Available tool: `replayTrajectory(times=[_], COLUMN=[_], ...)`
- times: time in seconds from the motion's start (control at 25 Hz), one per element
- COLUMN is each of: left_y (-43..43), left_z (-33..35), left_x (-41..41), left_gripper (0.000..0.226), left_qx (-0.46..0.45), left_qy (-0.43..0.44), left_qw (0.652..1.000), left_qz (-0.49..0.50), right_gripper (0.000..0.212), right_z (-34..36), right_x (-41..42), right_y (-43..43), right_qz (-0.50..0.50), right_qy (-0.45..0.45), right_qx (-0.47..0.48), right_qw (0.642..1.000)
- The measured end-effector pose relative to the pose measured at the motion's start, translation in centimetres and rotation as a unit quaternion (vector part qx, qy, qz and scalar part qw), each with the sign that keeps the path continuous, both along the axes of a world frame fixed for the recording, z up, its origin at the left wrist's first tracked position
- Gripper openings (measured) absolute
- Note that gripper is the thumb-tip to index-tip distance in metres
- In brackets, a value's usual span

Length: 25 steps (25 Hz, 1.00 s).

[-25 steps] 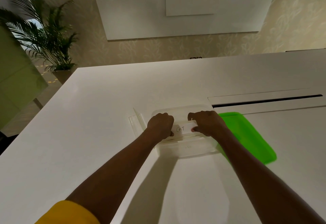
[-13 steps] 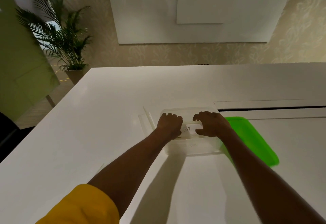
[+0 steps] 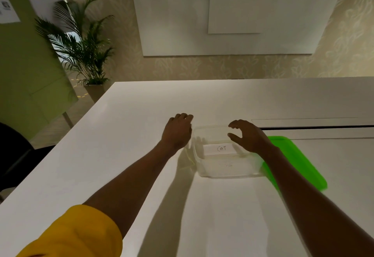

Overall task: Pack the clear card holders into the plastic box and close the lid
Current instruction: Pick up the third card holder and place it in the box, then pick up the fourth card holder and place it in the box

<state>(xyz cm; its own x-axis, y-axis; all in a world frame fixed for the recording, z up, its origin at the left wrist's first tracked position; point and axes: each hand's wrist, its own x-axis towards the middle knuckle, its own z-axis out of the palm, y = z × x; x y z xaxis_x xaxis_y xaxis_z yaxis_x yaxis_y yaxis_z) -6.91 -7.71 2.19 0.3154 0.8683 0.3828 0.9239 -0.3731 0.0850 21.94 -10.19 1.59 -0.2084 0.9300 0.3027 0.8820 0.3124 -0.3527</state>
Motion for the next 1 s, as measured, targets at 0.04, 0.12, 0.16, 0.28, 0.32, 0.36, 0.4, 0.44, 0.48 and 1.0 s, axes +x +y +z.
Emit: replayTrajectory(times=[0.04,0.12,0.16,0.28,0.32,0.36,0.4,0.44,0.48,1.0], left_y=[0.2,0.5,0.5,0.7,0.7,0.7,0.7,0.7,0.6,-1.8], left_z=[-0.4,-1.4,-1.9,-3.3,-3.7,-3.9,-4.1,-4.2,-4.4,-4.0], left_x=[-1.0,-2.7,-3.4,-4.8,-5.0,-5.2,-5.3,-5.3,-5.3,-10.2], left_gripper=[0.046,0.061,0.067,0.07,0.068,0.066,0.063,0.059,0.052,0.026], left_qx=[-0.016,-0.044,-0.057,-0.082,-0.087,-0.093,-0.098,-0.102,-0.101,0.001], left_qy=[0.001,0.004,0.007,0.023,0.028,0.037,0.053,0.075,0.095,-0.314], left_qw=[1.0,0.999,0.998,0.996,0.996,0.994,0.992,0.989,0.986,0.949], left_qz=[0.013,0.028,0.028,0.001,-0.015,-0.034,-0.054,-0.073,-0.088,-0.038], right_gripper=[0.035,0.037,0.039,0.044,0.046,0.048,0.05,0.051,0.052,0.038], right_z=[0.1,0.2,0.3,0.7,0.6,0.6,0.4,0.3,0.1,1.0], right_x=[-0.7,-2.4,-3.4,-6.7,-7.8,-8.8,-9.8,-10.5,-11.2,-13.4], right_y=[-0.2,-0.6,-0.9,-1.4,-1.5,-1.6,-1.6,-1.7,-1.7,-3.3], right_qz=[0.002,0.015,0.024,0.049,0.057,0.065,0.071,0.077,0.081,0.072], right_qy=[0.007,0.024,0.032,0.047,0.048,0.045,0.037,0.027,0.016,0.113], right_qx=[0.012,0.028,0.035,0.037,0.035,0.034,0.03,0.025,0.02,0.04], right_qw=[1.0,0.999,0.999,0.997,0.997,0.996,0.996,0.996,0.996,0.99])
